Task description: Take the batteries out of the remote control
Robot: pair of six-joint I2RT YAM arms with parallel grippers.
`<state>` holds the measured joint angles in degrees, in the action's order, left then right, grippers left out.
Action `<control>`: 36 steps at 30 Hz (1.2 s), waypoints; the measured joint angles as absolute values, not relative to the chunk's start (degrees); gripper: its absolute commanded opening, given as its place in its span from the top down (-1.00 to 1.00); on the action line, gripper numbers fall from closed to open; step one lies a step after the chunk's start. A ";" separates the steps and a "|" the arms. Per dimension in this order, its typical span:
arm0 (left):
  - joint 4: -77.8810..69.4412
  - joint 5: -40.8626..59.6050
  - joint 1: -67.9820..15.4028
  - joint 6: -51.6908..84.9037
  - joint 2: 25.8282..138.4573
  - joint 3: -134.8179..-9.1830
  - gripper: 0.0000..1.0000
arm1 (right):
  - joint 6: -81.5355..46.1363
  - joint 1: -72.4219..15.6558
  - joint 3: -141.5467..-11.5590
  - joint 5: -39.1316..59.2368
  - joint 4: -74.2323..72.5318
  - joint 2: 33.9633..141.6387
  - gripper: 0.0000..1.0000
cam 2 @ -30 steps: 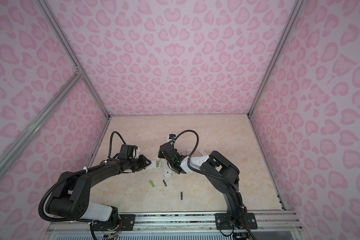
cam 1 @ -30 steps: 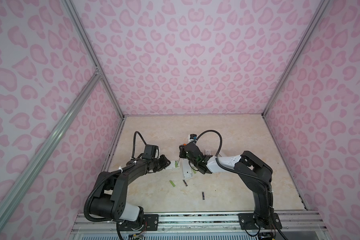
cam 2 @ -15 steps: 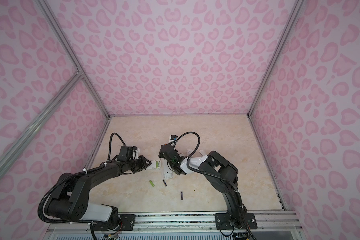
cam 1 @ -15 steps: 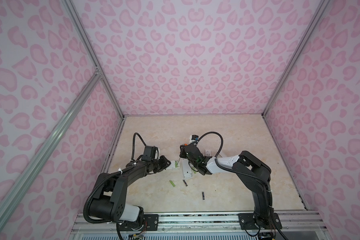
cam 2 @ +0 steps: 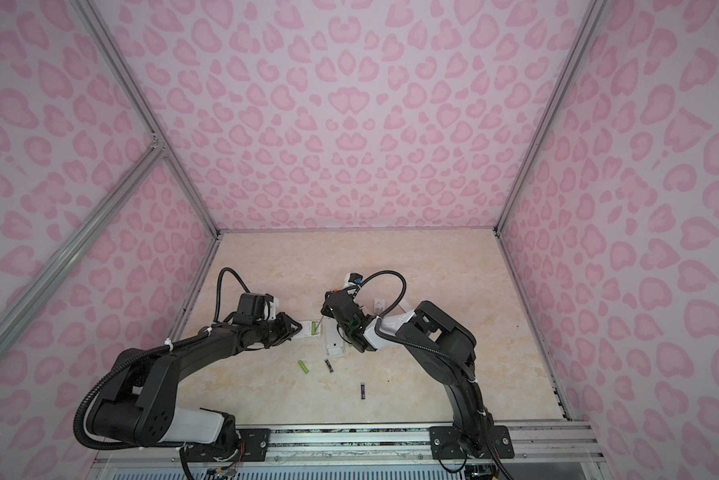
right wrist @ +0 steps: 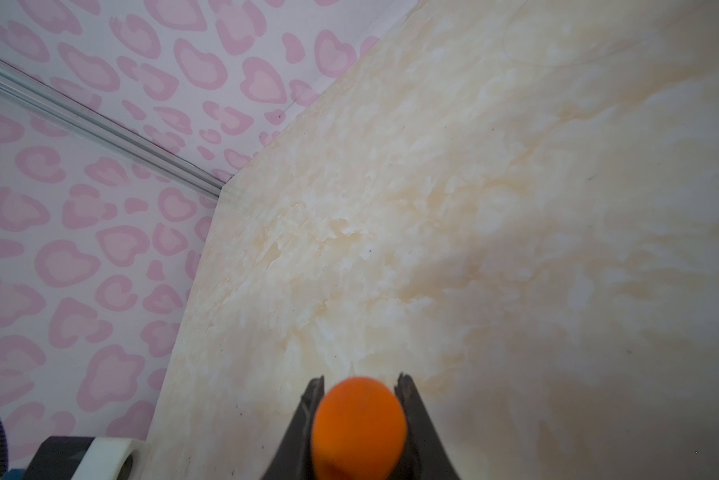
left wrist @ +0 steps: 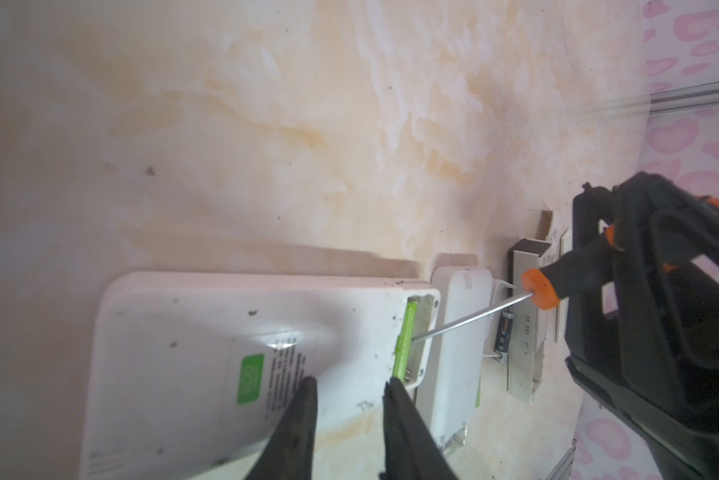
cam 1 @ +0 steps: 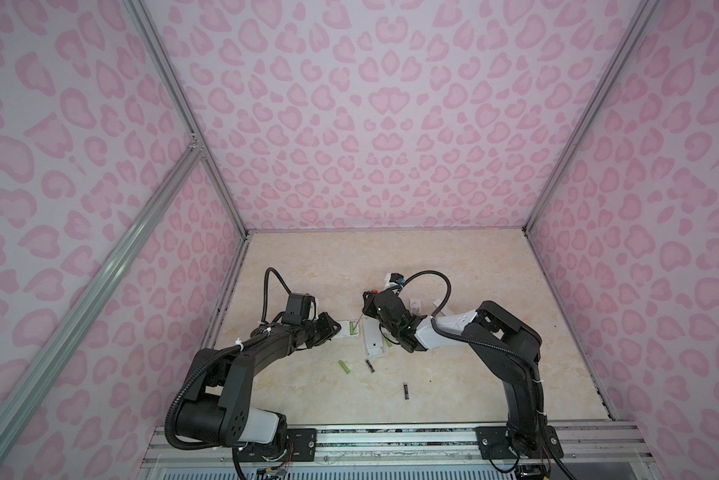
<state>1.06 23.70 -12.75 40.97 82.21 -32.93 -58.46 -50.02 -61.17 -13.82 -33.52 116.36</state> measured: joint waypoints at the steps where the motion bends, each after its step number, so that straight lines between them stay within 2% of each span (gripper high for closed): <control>1: 0.95 23.73 -12.75 40.97 82.21 -32.86 0.36 | -59.02 -49.93 -61.04 -13.78 -33.56 116.36 1.00; 16: 0.54 23.86 -12.69 40.97 82.46 -32.84 0.36 | -62.33 -49.34 -58.06 -13.39 -36.27 115.70 1.00; 36: -0.91 24.21 -12.38 40.95 83.00 -32.62 0.37 | -60.47 -50.61 -59.02 -14.68 -35.44 115.52 1.00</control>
<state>-0.91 24.21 -12.38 40.95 83.00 -32.62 -60.47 -50.61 -59.02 -14.68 -35.44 115.52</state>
